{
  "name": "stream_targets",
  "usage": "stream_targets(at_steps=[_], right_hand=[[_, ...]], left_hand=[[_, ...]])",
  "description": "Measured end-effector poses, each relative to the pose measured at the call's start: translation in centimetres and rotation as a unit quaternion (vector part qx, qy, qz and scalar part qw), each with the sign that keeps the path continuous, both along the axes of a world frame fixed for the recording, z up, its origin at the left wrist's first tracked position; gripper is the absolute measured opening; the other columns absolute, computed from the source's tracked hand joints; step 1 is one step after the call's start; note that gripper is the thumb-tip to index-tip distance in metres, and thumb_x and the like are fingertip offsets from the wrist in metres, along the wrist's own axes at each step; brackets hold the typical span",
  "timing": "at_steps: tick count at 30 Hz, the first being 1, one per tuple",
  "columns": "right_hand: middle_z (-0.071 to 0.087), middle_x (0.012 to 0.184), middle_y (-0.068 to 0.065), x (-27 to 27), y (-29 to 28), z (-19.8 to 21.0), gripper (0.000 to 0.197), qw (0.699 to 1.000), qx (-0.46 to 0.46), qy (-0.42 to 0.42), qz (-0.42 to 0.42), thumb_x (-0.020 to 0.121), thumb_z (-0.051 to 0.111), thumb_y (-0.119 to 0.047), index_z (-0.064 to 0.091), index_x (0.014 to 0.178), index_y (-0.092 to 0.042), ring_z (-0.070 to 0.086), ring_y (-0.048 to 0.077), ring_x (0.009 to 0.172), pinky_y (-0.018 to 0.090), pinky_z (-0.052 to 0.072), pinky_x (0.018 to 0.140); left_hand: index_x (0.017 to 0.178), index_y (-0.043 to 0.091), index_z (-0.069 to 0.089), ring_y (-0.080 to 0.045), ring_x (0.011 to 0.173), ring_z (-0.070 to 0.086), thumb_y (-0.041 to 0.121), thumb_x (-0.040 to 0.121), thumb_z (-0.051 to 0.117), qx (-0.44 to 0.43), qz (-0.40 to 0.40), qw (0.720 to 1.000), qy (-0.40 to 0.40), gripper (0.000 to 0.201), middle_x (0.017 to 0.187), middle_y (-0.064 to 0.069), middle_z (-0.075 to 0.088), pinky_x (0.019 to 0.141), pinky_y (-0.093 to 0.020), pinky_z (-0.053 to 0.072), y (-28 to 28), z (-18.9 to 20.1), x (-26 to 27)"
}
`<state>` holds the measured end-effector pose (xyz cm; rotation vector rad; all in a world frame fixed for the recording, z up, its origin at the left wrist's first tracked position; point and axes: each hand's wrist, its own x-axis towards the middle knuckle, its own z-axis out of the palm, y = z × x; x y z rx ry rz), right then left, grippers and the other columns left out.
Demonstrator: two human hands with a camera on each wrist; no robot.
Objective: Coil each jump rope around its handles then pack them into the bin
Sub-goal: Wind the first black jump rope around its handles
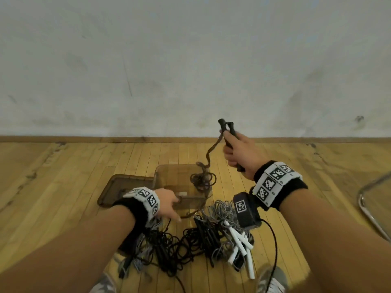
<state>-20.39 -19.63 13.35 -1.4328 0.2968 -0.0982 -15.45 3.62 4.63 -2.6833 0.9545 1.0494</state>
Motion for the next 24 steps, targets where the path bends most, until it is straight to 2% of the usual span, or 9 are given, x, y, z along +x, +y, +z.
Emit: stream_targets(at_steps=[3,7,10,12,14,16,18,21,24], right_hand=[[0.032,0.058,-0.01,-0.4,2.0,-0.5,0.02,0.995,-0.05,0.01,0.082,0.109,0.044,-0.031,0.05,0.117,-0.015,0.025,0.007,0.046,0.019,0.023,0.041],[0.031,0.059,-0.008,-0.5,4.1,-0.1,0.02,0.995,-0.039,-0.004,0.092,0.108,0.045,-0.032,0.051,0.116,-0.015,0.025,0.008,0.048,0.02,0.022,0.042],[0.031,0.06,-0.006,-0.8,4.7,0.5,0.023,0.996,-0.011,-0.015,0.089,0.108,0.046,-0.033,0.056,0.107,-0.013,0.025,0.009,0.047,0.019,0.024,0.041],[0.031,0.061,-0.005,-1.0,4.8,0.8,0.025,0.994,-0.011,-0.022,0.102,0.108,0.046,-0.035,0.057,0.101,-0.013,0.026,0.009,0.047,0.019,0.025,0.041],[0.03,0.062,-0.004,-1.1,5.0,0.9,0.026,0.993,-0.022,-0.027,0.115,0.108,0.045,-0.035,0.057,0.099,-0.014,0.025,0.009,0.047,0.02,0.024,0.041],[0.03,0.063,-0.003,-1.0,5.1,0.9,0.026,0.991,-0.047,-0.035,0.121,0.109,0.044,-0.034,0.057,0.097,-0.015,0.024,0.01,0.047,0.021,0.023,0.042],[0.031,0.062,-0.004,-0.8,5.2,0.8,0.024,0.99,-0.067,-0.04,0.118,0.109,0.043,-0.033,0.05,0.097,-0.014,0.025,0.009,0.046,0.02,0.024,0.041],[0.031,0.058,-0.007,-0.4,5.2,0.4,0.022,0.992,-0.077,-0.031,0.096,0.109,0.043,-0.032,0.05,0.103,-0.013,0.025,0.008,0.045,0.019,0.024,0.04],[0.039,0.058,-0.006,0.0,5.2,0.1,0.023,0.989,-0.13,-0.022,0.07,0.108,0.045,-0.034,0.054,0.11,-0.013,0.031,0.008,0.044,0.021,0.028,0.042]], left_hand=[[0.14,0.03,0.053,-0.011,0.114,0.058,0.056,0.094,0.063,-0.266,0.121,0.956,0.035,0.055,0.125,0.015,0.06,0.107,-0.032,0.042,-2.3,2.6,0.1],[0.132,0.025,0.052,-0.018,0.112,0.062,0.049,0.078,0.078,-0.5,0.278,0.82,0.003,0.064,0.124,0.003,0.063,0.1,-0.046,0.053,-4.8,3.3,0.7],[0.146,0.025,0.044,-0.024,0.133,0.045,0.043,0.081,0.079,-0.492,0.299,0.805,-0.144,0.076,0.147,-0.005,0.041,0.112,-0.046,0.043,-5.6,3.8,1.0],[0.146,0.033,0.047,-0.026,0.145,0.03,0.044,0.086,0.075,-0.449,0.264,0.805,-0.283,0.068,0.157,-0.003,0.029,0.118,-0.047,0.032,-5.4,4.3,0.9],[0.138,0.033,0.055,-0.025,0.145,0.035,0.04,0.089,0.073,-0.437,0.178,0.802,-0.366,0.053,0.153,0.002,0.043,0.116,-0.046,0.031,-5.1,5.1,0.7],[0.133,0.027,0.055,-0.02,0.12,0.061,0.023,0.092,0.07,-0.516,0.149,0.8,-0.268,0.044,0.128,0.004,0.066,0.101,-0.042,0.05,-5.1,5.6,0.6],[0.132,0.025,0.054,-0.017,0.093,0.07,0.009,0.093,0.065,-0.573,0.17,0.792,-0.121,0.043,0.106,0.003,0.071,0.079,-0.044,0.061,-5.1,6.2,0.3],[0.136,0.024,0.055,-0.017,0.067,0.072,0.006,0.097,0.058,-0.59,0.192,0.784,-0.025,0.043,0.096,-0.001,0.072,0.06,-0.039,0.062,-4.5,6.8,0.1],[0.138,0.025,0.057,-0.014,0.047,0.061,0.015,0.101,0.051,-0.593,0.226,0.773,0.002,0.038,0.072,-0.001,0.07,0.05,-0.029,0.053,-4.1,7.0,0.3]])
